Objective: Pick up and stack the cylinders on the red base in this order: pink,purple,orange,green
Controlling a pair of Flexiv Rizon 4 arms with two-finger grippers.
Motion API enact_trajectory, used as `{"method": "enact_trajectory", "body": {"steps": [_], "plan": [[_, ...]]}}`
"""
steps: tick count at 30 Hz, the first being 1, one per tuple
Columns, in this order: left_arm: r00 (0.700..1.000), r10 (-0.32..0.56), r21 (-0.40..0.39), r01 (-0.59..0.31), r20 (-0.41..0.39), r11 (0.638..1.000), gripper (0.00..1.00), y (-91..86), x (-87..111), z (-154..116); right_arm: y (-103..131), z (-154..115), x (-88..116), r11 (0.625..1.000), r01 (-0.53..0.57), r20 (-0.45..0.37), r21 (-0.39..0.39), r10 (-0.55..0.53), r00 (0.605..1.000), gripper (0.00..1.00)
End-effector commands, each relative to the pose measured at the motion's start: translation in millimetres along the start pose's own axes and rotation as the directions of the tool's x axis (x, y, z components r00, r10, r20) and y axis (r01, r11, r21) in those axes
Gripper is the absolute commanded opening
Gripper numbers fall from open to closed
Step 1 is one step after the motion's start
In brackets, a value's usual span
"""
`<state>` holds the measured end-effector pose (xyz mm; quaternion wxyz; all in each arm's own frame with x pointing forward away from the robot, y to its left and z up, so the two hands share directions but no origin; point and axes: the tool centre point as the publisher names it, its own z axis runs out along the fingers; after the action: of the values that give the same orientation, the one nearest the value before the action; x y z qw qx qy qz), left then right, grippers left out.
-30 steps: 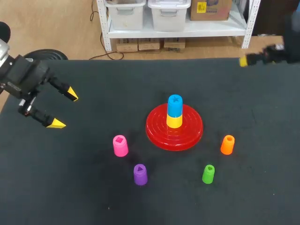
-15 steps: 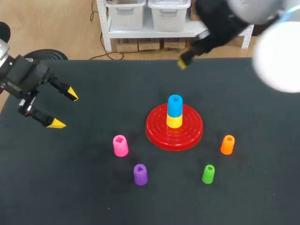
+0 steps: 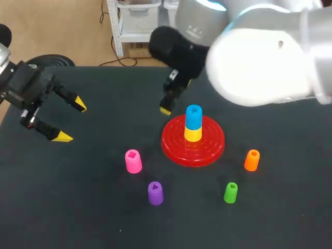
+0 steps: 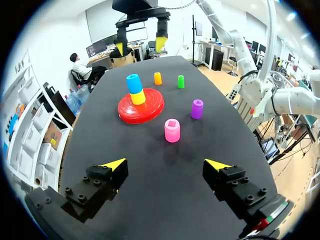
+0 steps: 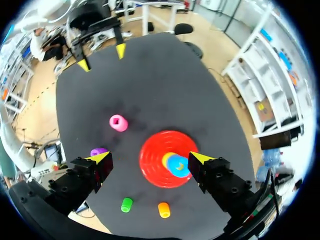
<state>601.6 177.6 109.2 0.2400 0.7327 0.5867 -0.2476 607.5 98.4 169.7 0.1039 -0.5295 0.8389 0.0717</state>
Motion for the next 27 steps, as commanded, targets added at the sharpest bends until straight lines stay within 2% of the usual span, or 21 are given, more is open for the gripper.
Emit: {"method": "enact_trajectory", "body": {"steps": [1,9,16,27], "plan": [[1.000,0.001,-0.002,-0.001,0.000,1.000,1.00,-0.3,0.5,0,5,19,-15,0.998,0.028,-0.097,-0.059,-0.034,0.995,1.00],[1.000,0.001,-0.002,-0.001,0.000,1.000,1.00,-0.3,0.5,0,26,46,-27,0.991,0.083,-0.132,-0.108,-0.097,0.987,1.00],[1.000,0.001,-0.002,-0.001,0.000,1.000,1.00,-0.3,0.5,0,43,66,-27,0.986,0.094,-0.136,-0.141,-0.113,0.984,1.00],[1.000,0.001,-0.002,-0.001,0.000,1.000,1.00,-0.3,0.5,0,69,100,-35,0.979,0.155,-0.171,-0.136,-0.177,0.969,1.00]]}}
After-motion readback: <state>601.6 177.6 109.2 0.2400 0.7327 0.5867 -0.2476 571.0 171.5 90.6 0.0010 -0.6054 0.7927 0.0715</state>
